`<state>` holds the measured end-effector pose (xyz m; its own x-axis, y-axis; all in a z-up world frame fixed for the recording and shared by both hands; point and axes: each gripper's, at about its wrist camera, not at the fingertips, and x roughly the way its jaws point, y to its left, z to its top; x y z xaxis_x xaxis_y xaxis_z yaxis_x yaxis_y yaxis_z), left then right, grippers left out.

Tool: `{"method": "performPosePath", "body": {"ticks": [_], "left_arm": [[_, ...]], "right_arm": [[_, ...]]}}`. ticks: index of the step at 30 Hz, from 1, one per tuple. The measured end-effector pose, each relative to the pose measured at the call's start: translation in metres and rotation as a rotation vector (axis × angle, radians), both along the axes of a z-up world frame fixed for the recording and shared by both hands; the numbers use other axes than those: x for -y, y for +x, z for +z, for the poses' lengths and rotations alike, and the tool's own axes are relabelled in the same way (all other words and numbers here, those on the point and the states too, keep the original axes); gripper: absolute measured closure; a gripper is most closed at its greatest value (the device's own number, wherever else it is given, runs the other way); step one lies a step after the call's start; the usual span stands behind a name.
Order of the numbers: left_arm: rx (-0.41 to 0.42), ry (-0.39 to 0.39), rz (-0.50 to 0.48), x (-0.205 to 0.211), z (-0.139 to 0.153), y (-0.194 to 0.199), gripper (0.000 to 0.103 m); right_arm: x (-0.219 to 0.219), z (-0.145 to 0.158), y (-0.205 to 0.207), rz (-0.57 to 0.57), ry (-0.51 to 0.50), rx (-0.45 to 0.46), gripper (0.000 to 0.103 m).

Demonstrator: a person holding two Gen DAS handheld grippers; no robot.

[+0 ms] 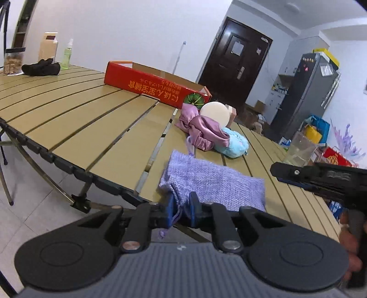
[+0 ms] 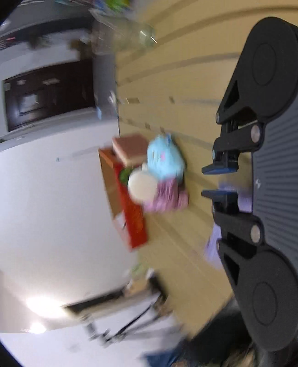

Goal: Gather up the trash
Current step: 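Regrip the purple knit bag with the left tool while the right tool grasps it too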

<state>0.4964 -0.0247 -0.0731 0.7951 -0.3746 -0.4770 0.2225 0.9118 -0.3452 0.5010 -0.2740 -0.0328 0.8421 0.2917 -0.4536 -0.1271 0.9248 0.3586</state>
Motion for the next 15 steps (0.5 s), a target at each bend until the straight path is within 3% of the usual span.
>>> {"method": "performPosePath", "body": {"ticks": [2, 5, 7, 8, 10, 11, 12, 13, 15], "left_arm": [[-0.003, -0.001, 0.043, 0.002, -0.001, -0.003, 0.089], [-0.006, -0.017, 0.048, 0.003, -0.001, -0.012, 0.090], [-0.006, -0.015, 0.060, 0.005, -0.003, -0.019, 0.090], [0.003, 0.000, 0.054, 0.008, -0.003, -0.021, 0.090], [0.022, 0.031, 0.030, 0.013, -0.002, -0.026, 0.087], [0.037, 0.028, 0.028, 0.012, -0.001, -0.027, 0.076], [0.053, 0.028, 0.031, 0.011, 0.001, -0.028, 0.065], [0.062, 0.027, 0.033, 0.008, 0.003, -0.028, 0.045], [0.076, 0.009, 0.044, 0.003, 0.004, -0.025, 0.041]], "right_arm": [[-0.010, -0.004, -0.005, 0.037, -0.034, -0.015, 0.051], [-0.017, -0.023, 0.007, 0.039, -0.041, -0.094, 0.053], [-0.017, -0.029, 0.011, 0.016, -0.027, -0.101, 0.049], [-0.019, -0.029, 0.012, 0.014, -0.032, -0.095, 0.051], [-0.023, -0.030, 0.017, 0.020, -0.070, -0.084, 0.064], [-0.028, -0.032, 0.017, 0.030, -0.098, -0.092, 0.081], [-0.032, -0.034, 0.017, 0.026, -0.131, -0.085, 0.089], [-0.035, -0.034, 0.017, 0.025, -0.169, -0.075, 0.091], [-0.038, -0.035, 0.017, 0.035, -0.196, -0.066, 0.094]]}}
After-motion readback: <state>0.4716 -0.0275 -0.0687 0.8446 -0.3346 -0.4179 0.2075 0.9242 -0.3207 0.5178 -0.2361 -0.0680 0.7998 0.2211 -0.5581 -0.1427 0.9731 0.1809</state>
